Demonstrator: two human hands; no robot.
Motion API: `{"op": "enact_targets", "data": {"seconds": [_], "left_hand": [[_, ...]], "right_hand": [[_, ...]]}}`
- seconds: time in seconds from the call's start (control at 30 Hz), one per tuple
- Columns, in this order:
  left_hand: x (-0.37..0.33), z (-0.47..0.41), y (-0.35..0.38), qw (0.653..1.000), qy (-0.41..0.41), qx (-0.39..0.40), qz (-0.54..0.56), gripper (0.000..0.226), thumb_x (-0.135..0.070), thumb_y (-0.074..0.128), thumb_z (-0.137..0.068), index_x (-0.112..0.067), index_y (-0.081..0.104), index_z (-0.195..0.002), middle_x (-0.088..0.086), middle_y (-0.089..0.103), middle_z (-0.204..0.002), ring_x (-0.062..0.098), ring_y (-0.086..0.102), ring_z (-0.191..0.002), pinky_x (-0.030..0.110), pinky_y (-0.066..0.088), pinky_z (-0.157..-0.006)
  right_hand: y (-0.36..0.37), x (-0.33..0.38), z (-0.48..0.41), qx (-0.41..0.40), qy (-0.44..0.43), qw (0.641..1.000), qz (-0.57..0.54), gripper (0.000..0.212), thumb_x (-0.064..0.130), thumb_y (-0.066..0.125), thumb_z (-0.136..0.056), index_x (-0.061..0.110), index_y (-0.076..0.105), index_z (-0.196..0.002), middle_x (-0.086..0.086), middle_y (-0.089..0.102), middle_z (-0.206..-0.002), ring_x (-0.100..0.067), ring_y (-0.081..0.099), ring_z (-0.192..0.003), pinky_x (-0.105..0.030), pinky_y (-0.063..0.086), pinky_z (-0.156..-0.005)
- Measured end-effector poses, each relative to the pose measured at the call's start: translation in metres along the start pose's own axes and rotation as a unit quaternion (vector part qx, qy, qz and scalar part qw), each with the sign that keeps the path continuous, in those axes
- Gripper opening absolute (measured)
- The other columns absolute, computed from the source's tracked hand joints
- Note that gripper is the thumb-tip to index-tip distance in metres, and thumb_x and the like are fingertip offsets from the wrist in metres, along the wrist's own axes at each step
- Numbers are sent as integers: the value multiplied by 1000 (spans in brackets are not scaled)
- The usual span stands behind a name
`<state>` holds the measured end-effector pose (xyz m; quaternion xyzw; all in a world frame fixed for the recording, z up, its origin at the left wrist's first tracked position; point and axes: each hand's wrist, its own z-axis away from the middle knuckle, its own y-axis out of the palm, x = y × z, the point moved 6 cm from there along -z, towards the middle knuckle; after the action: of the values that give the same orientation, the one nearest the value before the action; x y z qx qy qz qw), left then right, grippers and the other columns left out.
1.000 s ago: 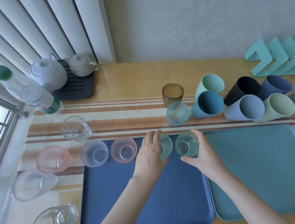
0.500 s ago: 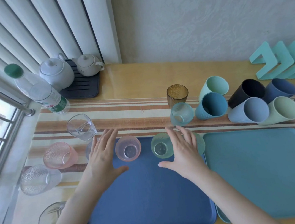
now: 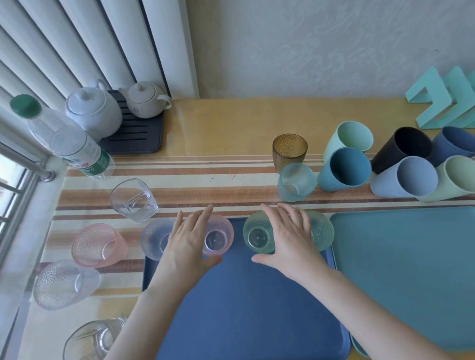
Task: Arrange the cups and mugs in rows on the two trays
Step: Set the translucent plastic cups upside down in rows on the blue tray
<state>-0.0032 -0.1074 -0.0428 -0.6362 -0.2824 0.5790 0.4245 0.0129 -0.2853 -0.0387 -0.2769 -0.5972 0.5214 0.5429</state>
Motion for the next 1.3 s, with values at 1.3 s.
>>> {"op": "enact_targets", "data": {"seconds": [1.3], "left_hand": [[151, 64, -91, 960, -273, 48, -48, 101, -24, 80, -67, -17, 18, -147, 13, 19, -153, 36, 22, -139, 54, 21, -113]], "right_hand": [[-54, -55, -65, -10, 182, 958, 221, 92, 67, 57, -72, 0, 35, -132, -16, 46, -136, -34, 17, -136, -46, 4, -110]]}}
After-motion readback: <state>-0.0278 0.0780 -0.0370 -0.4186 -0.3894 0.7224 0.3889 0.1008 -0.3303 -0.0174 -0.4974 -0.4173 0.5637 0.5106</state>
